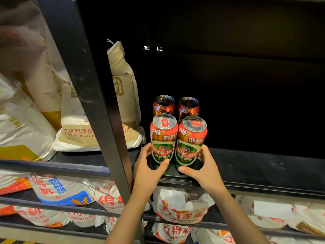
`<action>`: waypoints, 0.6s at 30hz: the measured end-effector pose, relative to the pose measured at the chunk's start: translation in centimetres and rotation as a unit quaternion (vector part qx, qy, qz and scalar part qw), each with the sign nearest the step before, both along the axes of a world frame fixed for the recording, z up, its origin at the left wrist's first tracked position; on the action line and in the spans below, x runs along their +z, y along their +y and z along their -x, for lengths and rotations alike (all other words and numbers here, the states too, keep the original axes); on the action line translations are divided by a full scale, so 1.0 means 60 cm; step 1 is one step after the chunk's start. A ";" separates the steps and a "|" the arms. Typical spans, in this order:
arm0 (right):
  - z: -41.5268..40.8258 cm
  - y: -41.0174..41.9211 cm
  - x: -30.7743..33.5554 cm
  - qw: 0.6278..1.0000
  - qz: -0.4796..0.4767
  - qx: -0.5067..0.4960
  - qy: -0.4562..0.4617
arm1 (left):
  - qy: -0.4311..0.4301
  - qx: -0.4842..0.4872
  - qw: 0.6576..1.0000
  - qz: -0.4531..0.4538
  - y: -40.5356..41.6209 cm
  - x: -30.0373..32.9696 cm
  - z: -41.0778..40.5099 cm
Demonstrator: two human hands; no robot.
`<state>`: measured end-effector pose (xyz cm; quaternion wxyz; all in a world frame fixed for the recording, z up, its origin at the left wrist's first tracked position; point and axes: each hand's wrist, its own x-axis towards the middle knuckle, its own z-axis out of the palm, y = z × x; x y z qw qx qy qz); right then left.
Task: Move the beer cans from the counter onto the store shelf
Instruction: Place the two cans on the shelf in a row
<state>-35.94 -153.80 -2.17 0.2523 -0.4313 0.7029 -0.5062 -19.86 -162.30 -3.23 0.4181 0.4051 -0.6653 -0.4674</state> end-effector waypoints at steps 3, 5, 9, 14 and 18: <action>-0.001 -0.001 -0.001 1.000 0.007 -0.009 0.005 | -0.014 0.002 0.999 0.029 -0.001 0.003 0.001; 0.000 0.001 -0.001 1.000 0.009 -0.011 0.010 | -0.019 -0.003 0.999 0.044 -0.001 0.003 0.002; 0.000 0.002 -0.002 1.000 0.009 -0.007 0.023 | -0.030 -0.011 0.999 0.039 -0.002 -0.001 0.002; -0.002 0.002 0.000 1.000 -0.002 -0.001 0.029 | -0.047 -0.018 0.998 0.038 -0.003 -0.006 0.004; -0.004 0.000 0.000 0.999 -0.009 -0.003 0.040 | -0.055 -0.020 0.997 0.051 0.000 -0.005 0.005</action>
